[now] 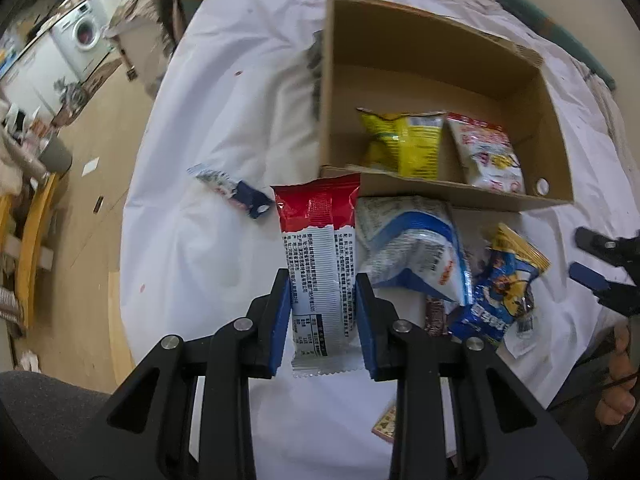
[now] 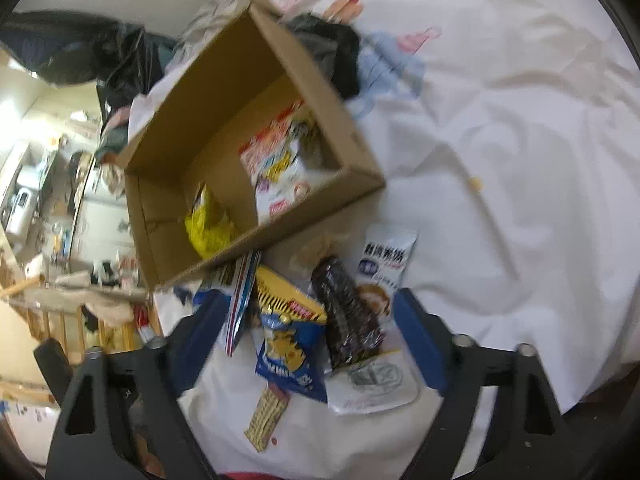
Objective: Organize snacks
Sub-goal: 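Grasp the blue cartoon bag with right tool while left tool holds the bar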
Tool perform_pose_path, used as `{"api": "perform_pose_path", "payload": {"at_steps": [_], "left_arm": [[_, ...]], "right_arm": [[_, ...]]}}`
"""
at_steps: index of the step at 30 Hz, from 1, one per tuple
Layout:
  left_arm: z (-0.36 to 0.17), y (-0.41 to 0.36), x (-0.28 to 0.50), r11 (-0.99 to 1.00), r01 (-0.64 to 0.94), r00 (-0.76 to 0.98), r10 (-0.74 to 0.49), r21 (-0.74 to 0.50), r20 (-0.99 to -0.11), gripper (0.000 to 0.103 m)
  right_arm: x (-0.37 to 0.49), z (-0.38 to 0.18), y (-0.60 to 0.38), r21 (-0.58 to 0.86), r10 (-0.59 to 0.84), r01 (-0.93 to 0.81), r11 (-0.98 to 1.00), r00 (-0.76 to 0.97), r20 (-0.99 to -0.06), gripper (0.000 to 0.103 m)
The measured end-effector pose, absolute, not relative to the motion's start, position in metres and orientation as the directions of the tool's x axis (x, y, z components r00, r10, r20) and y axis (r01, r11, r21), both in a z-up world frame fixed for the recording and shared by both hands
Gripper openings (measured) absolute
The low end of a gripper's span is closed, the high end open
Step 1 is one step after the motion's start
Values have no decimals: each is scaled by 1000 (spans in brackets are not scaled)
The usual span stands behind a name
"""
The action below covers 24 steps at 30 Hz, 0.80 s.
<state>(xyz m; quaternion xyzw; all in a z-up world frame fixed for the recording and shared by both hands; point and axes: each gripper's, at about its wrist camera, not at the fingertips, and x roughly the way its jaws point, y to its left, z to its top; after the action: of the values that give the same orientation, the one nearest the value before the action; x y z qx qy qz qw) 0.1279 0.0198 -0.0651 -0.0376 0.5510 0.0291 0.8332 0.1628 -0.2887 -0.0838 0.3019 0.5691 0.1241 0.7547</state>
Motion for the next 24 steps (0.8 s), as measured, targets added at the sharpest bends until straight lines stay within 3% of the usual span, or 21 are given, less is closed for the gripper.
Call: {"api": "perform_pose_path", "payload": {"at_steps": [2, 8, 16, 18, 19, 24], "left_arm": [[-62, 17, 124, 996, -73, 392, -11, -43, -920, 27], [-66, 19, 125, 994, -76, 379, -46, -81, -924, 27], [-69, 19, 130, 989, -88, 372, -80, -121, -925, 27], [-69, 19, 130, 988, -91, 372, -82, -124, -925, 27], [-69, 19, 130, 988, -91, 373, -82, -125, -924, 27], [-70, 20, 130, 984, -102, 368, -96, -143, -925, 27]], "right_arm": [[164, -88, -280, 605, 553, 135, 785, 288, -782, 71], [168, -100, -241, 577, 561, 49, 815, 179, -808, 71], [186, -115, -199, 439, 438, -28, 898, 139, -888, 70], [187, -115, -196, 434, 435, -38, 900, 143, -889, 62], [186, -116, -196, 434, 436, -43, 900, 136, -890, 52], [180, -114, -196, 442, 448, -71, 894, 134, -884, 43]]}}
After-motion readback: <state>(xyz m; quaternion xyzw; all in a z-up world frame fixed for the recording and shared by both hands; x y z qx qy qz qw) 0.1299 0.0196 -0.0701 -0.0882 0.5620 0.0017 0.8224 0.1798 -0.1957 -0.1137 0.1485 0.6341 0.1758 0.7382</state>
